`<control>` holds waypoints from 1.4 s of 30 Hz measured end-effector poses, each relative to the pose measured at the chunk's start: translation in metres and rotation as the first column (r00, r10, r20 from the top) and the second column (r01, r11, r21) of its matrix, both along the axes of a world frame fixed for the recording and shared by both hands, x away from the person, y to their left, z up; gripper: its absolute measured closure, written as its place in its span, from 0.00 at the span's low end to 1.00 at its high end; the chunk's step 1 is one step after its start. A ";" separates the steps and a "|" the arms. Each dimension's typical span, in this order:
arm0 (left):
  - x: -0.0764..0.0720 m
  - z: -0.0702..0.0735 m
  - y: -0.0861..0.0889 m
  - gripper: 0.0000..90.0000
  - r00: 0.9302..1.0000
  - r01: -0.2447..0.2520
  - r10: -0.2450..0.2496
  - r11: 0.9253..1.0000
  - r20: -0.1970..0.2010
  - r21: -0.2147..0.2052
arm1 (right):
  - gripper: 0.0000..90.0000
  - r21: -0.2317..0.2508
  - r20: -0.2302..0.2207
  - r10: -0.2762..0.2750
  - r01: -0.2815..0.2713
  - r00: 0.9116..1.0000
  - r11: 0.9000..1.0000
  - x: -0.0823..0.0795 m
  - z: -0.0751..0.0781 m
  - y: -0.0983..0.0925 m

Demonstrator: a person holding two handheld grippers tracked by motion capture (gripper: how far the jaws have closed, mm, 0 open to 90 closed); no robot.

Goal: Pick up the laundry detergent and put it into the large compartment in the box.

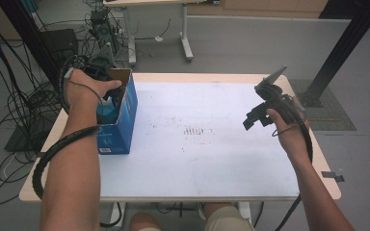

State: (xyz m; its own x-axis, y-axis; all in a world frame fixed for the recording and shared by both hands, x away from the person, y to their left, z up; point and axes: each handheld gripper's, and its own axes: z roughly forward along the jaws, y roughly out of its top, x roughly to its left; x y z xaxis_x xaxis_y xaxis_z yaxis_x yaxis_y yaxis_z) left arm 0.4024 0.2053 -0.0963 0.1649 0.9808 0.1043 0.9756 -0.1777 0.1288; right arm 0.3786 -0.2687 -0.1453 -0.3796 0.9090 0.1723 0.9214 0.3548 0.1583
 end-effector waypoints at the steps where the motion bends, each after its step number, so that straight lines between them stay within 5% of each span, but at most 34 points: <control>1: -0.001 0.003 -0.001 0.28 1.000 0.009 -0.009 1.000 0.002 -0.002 | 0.05 -0.001 0.000 0.002 -0.002 1.000 1.000 0.000 0.000 0.001; 11: 0.001 0.023 -0.018 0.30 0.995 0.096 -0.096 0.995 0.008 -0.013 | 0.06 -0.006 0.002 0.000 0.000 1.000 1.000 0.003 0.001 0.000; 18: 0.014 0.029 -0.044 0.19 0.976 0.219 -0.219 0.976 -0.019 -0.023 | 0.06 -0.009 0.000 -0.010 0.010 1.000 1.000 0.006 0.001 -0.002; 23: 0.018 0.031 -0.061 0.15 0.957 0.289 -0.289 0.957 -0.001 -0.034 | 0.06 -0.007 -0.005 -0.022 0.022 1.000 1.000 0.008 0.000 -0.005; 28: 0.022 0.034 -0.076 0.13 0.929 0.370 -0.370 0.928 0.011 -0.041 | 0.06 -0.011 -0.004 -0.036 0.036 0.999 0.999 0.008 -0.001 -0.009; 30: 0.024 0.034 -0.084 0.12 0.910 0.415 -0.415 0.909 0.010 -0.033 | 0.06 -0.011 -0.006 -0.044 0.044 0.999 0.999 0.008 -0.001 -0.011; 36: 0.028 0.034 -0.103 0.11 0.875 0.484 -0.483 0.875 0.018 -0.035 | 0.06 -0.011 -0.006 -0.055 0.055 0.998 0.998 0.008 -0.002 -0.016; 42: 0.029 0.032 -0.118 0.11 0.831 0.556 -0.555 0.831 0.033 -0.023 | 0.06 -0.013 -0.005 -0.065 0.065 0.998 0.998 0.008 -0.003 -0.019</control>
